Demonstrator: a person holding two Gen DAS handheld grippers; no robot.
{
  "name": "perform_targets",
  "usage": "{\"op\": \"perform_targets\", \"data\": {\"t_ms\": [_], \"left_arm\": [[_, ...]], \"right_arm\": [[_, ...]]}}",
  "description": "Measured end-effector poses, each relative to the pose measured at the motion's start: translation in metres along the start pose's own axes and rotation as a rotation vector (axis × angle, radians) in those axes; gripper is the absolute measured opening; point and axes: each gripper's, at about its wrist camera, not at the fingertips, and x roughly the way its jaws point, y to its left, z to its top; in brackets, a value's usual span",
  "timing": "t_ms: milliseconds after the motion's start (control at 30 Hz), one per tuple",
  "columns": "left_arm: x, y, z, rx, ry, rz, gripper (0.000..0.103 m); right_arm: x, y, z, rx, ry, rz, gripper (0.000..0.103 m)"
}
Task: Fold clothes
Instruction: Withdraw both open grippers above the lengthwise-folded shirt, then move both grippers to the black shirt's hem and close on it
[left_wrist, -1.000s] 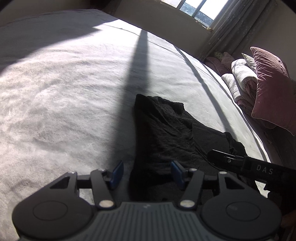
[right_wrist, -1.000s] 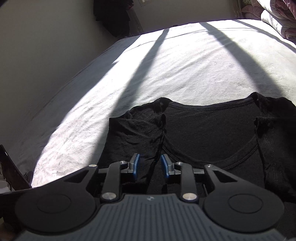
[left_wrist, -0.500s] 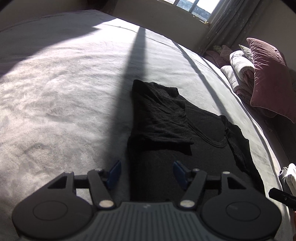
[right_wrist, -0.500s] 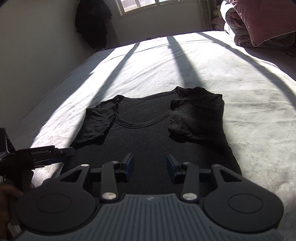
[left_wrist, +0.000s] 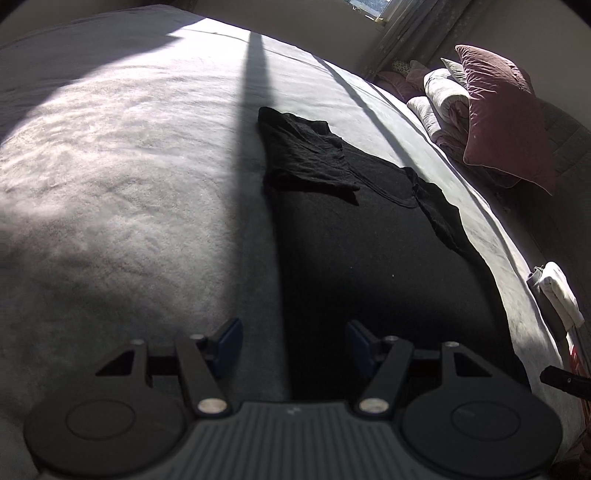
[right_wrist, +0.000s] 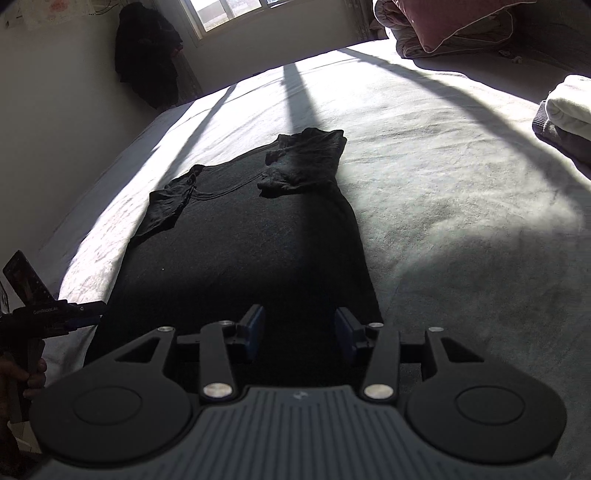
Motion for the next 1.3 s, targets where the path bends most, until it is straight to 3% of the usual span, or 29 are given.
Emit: {"op": "perform_targets", "data": {"t_ms": [333, 600, 833, 1300], "left_arm": [[-0.045, -0.005, -0.061, -0.033, 0.106, -0.092, 0.063], [-0.076, -0.01, -0.099, -0.038, 0.136, -0.147, 0.063], [-0.083, 0.002, -0.12, -0.082, 0.208, -0.196, 0.063], [-0.07, 0.012, -0.139, 0.019, 0.286, -0.225, 0.062]], "right_arm": [[-0.037, -0.03, -0.038, 0.049, 0.004, 0.02, 0.047], [-0.066, -0.054, -0.069, 0.11, 0.01, 0.037, 0.047], [-0.08, -0.066, -0.088, 0.122, 0.078, 0.044, 0.047], [-0.084, -0.06, -0.108, -0.004, 0.24, 0.043, 0.053]]}}
